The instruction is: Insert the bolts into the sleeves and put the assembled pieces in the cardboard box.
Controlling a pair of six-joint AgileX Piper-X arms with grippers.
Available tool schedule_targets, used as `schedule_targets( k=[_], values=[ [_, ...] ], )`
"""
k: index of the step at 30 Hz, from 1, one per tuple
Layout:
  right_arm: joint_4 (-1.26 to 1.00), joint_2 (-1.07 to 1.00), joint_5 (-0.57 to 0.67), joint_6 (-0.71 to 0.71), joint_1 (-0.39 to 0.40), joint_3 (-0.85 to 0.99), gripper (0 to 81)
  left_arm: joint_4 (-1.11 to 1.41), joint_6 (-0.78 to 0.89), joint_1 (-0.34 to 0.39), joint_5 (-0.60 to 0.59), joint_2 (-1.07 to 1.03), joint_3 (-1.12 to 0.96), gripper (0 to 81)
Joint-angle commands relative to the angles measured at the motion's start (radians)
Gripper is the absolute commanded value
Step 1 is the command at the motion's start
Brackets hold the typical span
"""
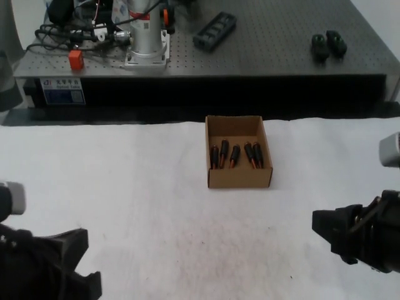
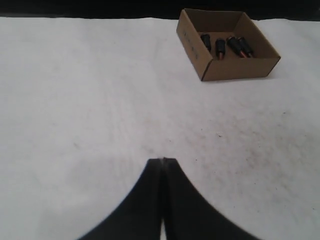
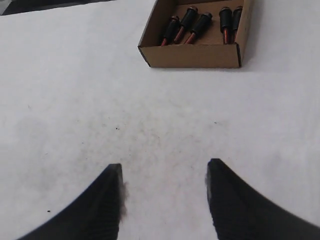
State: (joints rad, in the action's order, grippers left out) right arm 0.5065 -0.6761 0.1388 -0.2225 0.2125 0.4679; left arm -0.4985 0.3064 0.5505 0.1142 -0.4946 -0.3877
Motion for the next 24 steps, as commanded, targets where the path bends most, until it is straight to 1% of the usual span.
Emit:
schedule_targets(
  k=[1, 3, 7, 10, 13, 15, 24],
  values=[
    [-0.003, 0.006, -0.006, -0.028, -0.003, -0.01, 38.5, -0.089, 0.007, 0.002, 0.01, 0.118, -0.005, 0.0],
    [-0.027, 0.024, -0.001, -0.033, -0.003, -0.026, 38.5, -0.12, 0.008, 0.002, 0.013, 0.161, -0.005, 0.0],
    [-0.08, 0.111, 0.015, -0.094, -0.003, -0.073, 38.5, -0.187, 0.008, 0.002, 0.013, 0.23, -0.001, 0.0],
    [-0.078, 0.191, 0.015, -0.091, -0.003, -0.121, 38.5, -0.181, 0.023, 0.002, 0.013, 0.275, 0.031, 0.0],
    [-0.065, 0.262, 0.052, -0.099, -0.003, -0.169, 38.5, -0.179, 0.084, 0.002, 0.013, 0.323, 0.069, 0.0],
    [-0.07, 0.292, 0.061, -0.099, -0.003, -0.202, 38.5, -0.181, 0.09, 0.002, 0.013, 0.344, 0.086, 0.0],
    [-0.129, 0.324, 0.051, -0.11, -0.003, -0.33, 38.5, -0.18, 0.092, 0.002, 0.013, 0.349, 0.156, 0.0]
  ],
)
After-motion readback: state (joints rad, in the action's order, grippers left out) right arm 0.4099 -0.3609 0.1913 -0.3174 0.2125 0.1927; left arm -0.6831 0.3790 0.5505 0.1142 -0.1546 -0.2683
